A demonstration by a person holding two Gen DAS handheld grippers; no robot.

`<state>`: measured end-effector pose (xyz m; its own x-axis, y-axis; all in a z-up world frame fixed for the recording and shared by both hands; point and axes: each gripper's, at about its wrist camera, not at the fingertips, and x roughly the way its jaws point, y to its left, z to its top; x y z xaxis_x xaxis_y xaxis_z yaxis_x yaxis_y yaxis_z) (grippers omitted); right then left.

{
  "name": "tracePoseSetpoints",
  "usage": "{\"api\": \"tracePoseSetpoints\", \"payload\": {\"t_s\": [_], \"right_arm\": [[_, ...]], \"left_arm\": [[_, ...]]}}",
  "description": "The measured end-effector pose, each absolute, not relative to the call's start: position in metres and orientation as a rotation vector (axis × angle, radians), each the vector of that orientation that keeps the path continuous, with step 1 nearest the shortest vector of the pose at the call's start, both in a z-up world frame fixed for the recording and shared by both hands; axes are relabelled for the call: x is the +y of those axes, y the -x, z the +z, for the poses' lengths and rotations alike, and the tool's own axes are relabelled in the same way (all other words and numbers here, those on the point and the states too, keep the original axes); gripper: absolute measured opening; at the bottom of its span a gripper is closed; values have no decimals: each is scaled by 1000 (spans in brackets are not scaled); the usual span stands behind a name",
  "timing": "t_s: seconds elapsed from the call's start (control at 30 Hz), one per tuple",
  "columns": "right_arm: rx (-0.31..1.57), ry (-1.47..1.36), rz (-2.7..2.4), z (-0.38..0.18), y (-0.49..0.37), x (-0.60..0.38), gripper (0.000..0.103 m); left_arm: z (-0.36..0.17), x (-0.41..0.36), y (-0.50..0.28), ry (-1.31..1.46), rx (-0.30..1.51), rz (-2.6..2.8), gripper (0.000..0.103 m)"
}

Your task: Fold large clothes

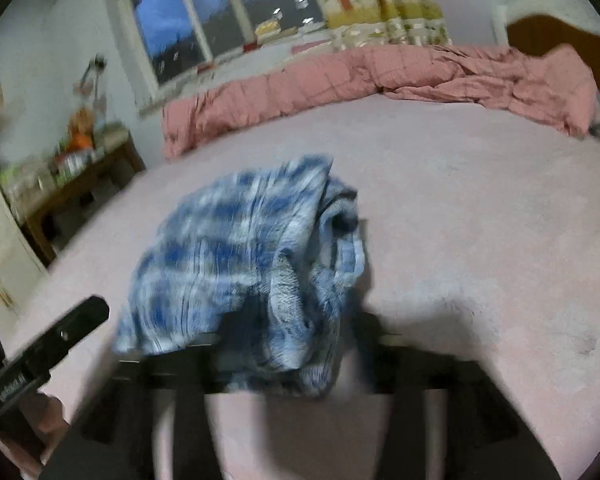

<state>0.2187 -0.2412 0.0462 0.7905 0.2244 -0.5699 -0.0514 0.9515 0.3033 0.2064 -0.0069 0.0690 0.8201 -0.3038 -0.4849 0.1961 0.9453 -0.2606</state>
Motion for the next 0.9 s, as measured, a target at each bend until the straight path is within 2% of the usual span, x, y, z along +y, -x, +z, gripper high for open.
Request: {"api": "tracePoseSetpoints", "payload": {"t_s": [0.07, 0.17, 0.33, 0.47, 0.57, 0.6, 0.63, 0.67, 0.7, 0.73, 0.83, 0.9], "right_arm": [[594, -377, 197, 49, -218, -254, 79], [600, -448, 255, 43, -225, -262, 83], [745, -512, 281, 17, -247, -262, 83], [773, -592, 316, 5, -255, -271, 83], [785, -615, 332, -3, -260, -272, 80], [787, -616, 347, -5, -261, -271, 69], [796, -625, 367, -8, -263, -269, 58], [797, -629, 358, -10, -264, -270, 54], [795, -635, 356, -11, -265, -270, 48], [791, -632, 355, -11, -264, -270, 44], [757, -554, 326, -3, -256, -259, 38], [708, -467, 295, 8, -246, -248, 37]], "left_arm": [[79, -10, -214, 188, 533, -282, 98], [86, -9, -237, 248, 569, -356, 101], [53, 1, -276, 428, 733, -413, 101], [14, 5, -291, 545, 885, -463, 100], [13, 9, -288, 581, 868, -490, 99], [12, 9, -287, 588, 869, -503, 96], [9, 7, -287, 583, 880, -507, 77], [7, 3, -288, 570, 899, -516, 62], [8, -1, -286, 553, 899, -510, 59], [12, -4, -282, 522, 878, -498, 50], [30, -26, -263, 340, 790, -429, 39], [37, -38, -252, 245, 741, -390, 37]]}}
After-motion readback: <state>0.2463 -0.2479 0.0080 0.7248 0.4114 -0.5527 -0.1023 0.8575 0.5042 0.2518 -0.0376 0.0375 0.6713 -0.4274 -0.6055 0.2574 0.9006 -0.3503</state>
